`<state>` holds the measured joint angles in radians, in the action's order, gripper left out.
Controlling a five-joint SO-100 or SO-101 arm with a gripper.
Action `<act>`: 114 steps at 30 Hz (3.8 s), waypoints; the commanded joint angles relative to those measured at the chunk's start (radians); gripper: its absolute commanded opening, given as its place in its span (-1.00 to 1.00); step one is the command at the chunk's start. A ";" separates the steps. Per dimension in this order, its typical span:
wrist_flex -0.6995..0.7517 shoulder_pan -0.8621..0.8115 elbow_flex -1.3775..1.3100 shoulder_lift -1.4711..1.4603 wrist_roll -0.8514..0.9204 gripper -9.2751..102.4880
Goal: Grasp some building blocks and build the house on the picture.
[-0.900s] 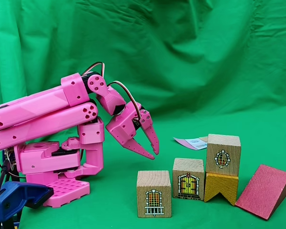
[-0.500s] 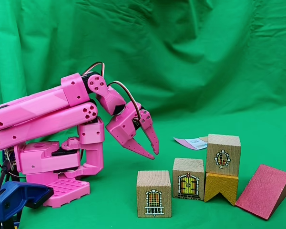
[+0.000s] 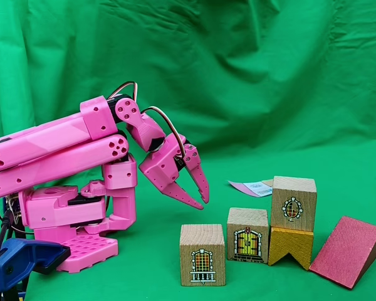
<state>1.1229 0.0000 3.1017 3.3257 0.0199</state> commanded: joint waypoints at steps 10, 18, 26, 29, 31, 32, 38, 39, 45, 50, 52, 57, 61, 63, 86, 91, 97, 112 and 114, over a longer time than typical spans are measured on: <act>-0.012 -0.002 -0.005 0.021 -0.006 -0.84; -0.012 0.006 -0.005 0.021 0.002 -0.84; -0.012 0.006 -0.005 0.021 0.002 -0.84; -0.012 0.006 -0.005 0.021 0.002 -0.84; -0.012 0.005 -0.006 0.021 0.003 -0.84; -0.012 -0.002 -0.009 0.021 0.005 -0.84; -0.005 -0.005 -0.080 0.020 0.040 -0.84; -0.003 -0.005 -0.110 0.018 0.055 -0.84; 0.000 -0.005 -0.316 -0.130 0.156 -0.84; 0.000 -0.005 -0.485 -0.293 0.276 -0.84; 0.000 -0.005 -0.534 -0.347 0.334 -0.84; 0.000 -0.009 -0.589 -0.422 0.502 -0.84; 0.000 -0.067 -0.577 -0.443 0.678 -0.84; 0.000 -0.115 -0.574 -0.451 0.776 -0.84; 0.005 -0.618 -0.588 -0.492 1.608 -0.84; 0.006 -0.611 -0.574 -0.497 1.649 -0.84; 0.006 -0.607 -0.592 -0.649 1.651 -0.84; 0.046 -0.578 -0.624 -0.707 1.732 -0.84; 0.094 -0.578 -0.632 -0.707 1.755 -0.84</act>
<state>1.1812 -0.5814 2.5173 2.6216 1.7487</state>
